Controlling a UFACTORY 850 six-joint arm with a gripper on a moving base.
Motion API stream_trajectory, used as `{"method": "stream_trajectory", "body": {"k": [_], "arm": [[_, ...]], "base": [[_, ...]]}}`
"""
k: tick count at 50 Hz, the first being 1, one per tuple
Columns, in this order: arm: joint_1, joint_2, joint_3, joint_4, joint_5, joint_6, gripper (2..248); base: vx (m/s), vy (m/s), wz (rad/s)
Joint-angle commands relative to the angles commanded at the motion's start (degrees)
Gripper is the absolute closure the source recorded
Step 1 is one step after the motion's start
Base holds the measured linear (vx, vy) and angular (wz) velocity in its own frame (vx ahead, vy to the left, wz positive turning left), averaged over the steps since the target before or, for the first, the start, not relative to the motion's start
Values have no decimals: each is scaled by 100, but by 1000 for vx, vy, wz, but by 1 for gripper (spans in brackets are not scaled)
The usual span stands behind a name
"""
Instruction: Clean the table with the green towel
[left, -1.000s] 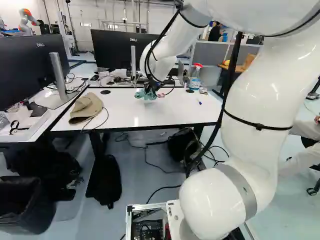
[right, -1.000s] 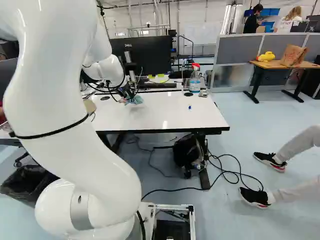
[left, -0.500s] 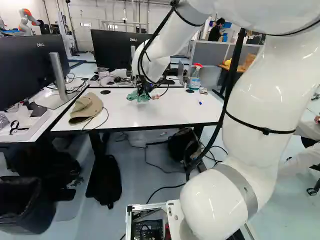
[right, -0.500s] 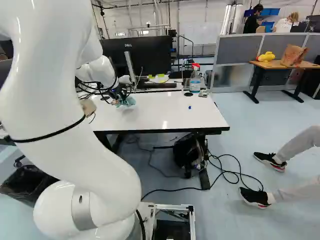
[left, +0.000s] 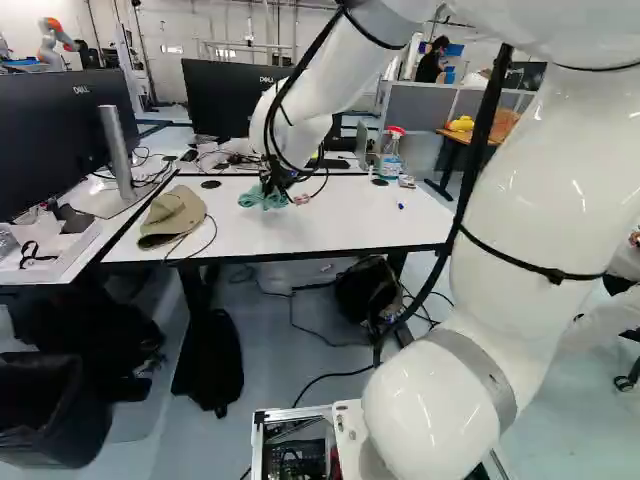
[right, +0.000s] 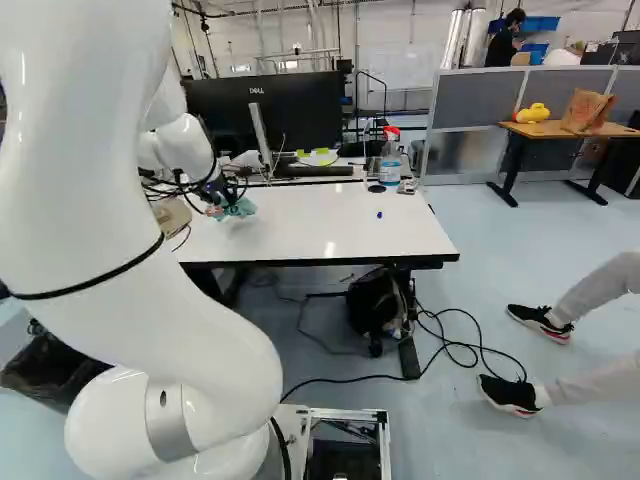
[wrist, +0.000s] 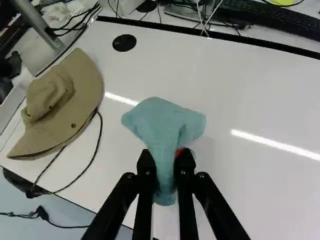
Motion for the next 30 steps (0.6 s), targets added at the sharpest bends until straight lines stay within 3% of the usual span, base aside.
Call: {"method": "stream_trajectory", "body": {"k": [5,6,11,12,16,17,21,22,27,28,30], "arm": [[0,0,0,0,0,0,200],[0,0,0,0,0,0,175],[0,0,0,0,0,0,175],[0,0,0,0,0,0,141],[0,0,0,0,0,0,141],[0,0,0,0,0,0,107],[0,0,0,0,0,0,107],[0,0,0,0,0,0,71],[-1,1,1,0,0,0,71],[-5,3,3,0,0,0,34],[-17,11,12,0,0,0,34]], "base": [[0,0,0],[0,0,0],[0,0,0],[0,0,0],[0,0,0],[0,0,0],[0,0,0],[0,0,0],[0,0,0],[0,0,0],[0,0,0]]}}
